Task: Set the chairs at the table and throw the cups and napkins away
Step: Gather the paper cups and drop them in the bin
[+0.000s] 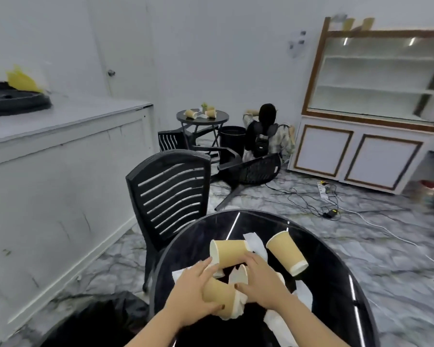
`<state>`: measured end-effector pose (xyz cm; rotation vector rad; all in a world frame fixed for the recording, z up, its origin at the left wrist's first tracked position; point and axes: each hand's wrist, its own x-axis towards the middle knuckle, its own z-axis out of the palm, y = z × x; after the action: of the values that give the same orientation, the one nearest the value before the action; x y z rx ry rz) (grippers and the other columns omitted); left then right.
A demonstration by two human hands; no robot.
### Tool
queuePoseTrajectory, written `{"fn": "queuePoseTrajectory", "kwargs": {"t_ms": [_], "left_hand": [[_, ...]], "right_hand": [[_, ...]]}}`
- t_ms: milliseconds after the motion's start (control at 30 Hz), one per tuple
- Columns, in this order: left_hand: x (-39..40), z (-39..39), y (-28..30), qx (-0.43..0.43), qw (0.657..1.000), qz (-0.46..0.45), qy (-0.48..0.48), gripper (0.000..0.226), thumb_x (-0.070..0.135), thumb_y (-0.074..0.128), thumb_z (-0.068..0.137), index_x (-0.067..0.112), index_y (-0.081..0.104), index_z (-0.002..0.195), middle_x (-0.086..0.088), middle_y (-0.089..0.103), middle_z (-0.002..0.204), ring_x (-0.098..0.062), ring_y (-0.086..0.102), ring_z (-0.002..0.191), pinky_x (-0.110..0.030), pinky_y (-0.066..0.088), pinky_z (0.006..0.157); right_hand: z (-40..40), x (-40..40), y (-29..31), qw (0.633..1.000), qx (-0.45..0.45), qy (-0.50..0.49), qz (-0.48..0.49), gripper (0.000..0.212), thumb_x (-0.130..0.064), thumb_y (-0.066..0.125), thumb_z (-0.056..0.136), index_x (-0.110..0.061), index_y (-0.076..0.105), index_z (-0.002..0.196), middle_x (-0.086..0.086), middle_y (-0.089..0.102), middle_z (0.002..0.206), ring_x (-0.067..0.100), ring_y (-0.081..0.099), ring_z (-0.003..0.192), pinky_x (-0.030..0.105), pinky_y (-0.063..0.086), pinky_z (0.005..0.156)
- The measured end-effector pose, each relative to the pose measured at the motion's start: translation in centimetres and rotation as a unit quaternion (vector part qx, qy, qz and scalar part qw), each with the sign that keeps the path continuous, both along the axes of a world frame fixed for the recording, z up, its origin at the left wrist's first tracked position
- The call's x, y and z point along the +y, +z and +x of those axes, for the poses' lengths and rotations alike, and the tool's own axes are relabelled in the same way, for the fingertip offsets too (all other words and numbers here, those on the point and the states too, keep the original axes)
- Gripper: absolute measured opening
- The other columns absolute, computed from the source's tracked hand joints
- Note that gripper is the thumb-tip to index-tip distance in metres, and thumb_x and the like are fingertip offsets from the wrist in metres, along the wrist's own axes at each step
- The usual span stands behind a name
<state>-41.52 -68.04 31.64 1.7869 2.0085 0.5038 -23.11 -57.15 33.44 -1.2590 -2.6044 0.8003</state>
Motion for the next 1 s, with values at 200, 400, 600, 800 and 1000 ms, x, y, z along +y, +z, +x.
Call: {"fn": "queuePoseTrajectory", "kwargs": {"t_ms": [200,400,600,800,1000], "left_hand": [[3.2,-1.0,-1.3,0.005,0.997,-0.018,-0.07,0.094,0.062,0.067,0.062,0.042,0.022,0.143,0.017,0.015,0.155,-0.008,0.01,0.143,-0.032,0.01,0.118],[4.3,-1.5,-2.5,-0.053,0.994,-0.038,-0.085,0.101,0.063,0.072,0.051,0.05,0.022,0.138,0.022,0.019,0.151,-0.003,0.022,0.137,-0.032,0.028,0.114],[5.0,-1.4,-3.2,-0.06,0.991,-0.065,-0.101,0.091,0.063,0.073,0.044,0.051,0.039,0.128,0.027,0.036,0.134,-0.002,0.031,0.127,-0.03,0.036,0.106],[5.0,-1.6,-3.8,-0.057,0.991,-0.071,-0.1,0.08,0.067,0.071,0.046,0.049,0.049,0.121,0.03,0.042,0.12,-0.001,0.03,0.116,-0.022,0.032,0.1],[4.2,-1.4,-3.9,-0.09,0.992,-0.058,-0.074,0.075,0.068,0.07,0.043,0.056,0.05,0.114,0.041,0.034,0.111,0.005,0.028,0.114,-0.02,0.032,0.099]], "right_hand": [[0.9,0.5,-0.8,0.997,0.0,-0.065,-0.039,0.085,-0.046,0.068,0.071,-0.034,0.025,0.144,-0.009,0.016,0.157,0.01,0.018,0.143,0.034,0.024,0.116],[0.7,0.7,-1.8,0.995,-0.015,-0.085,-0.059,0.096,-0.049,0.071,0.066,-0.038,0.019,0.145,-0.007,0.015,0.157,0.013,0.017,0.143,0.033,0.023,0.114],[1.0,1.6,-2.7,0.996,-0.078,-0.026,-0.032,0.101,-0.053,0.074,0.058,-0.043,0.02,0.143,-0.012,0.023,0.151,0.012,0.021,0.139,0.035,0.022,0.114],[1.2,2.2,-3.9,0.997,-0.078,0.0,0.001,0.101,-0.049,0.075,0.057,-0.044,0.02,0.142,-0.016,0.025,0.146,0.007,0.018,0.136,0.031,0.008,0.114],[1.3,2.3,-5.1,0.999,-0.047,-0.001,0.019,0.098,-0.05,0.071,0.053,-0.045,0.024,0.14,-0.017,0.03,0.139,0.005,0.023,0.132,0.027,0.01,0.112]]}}
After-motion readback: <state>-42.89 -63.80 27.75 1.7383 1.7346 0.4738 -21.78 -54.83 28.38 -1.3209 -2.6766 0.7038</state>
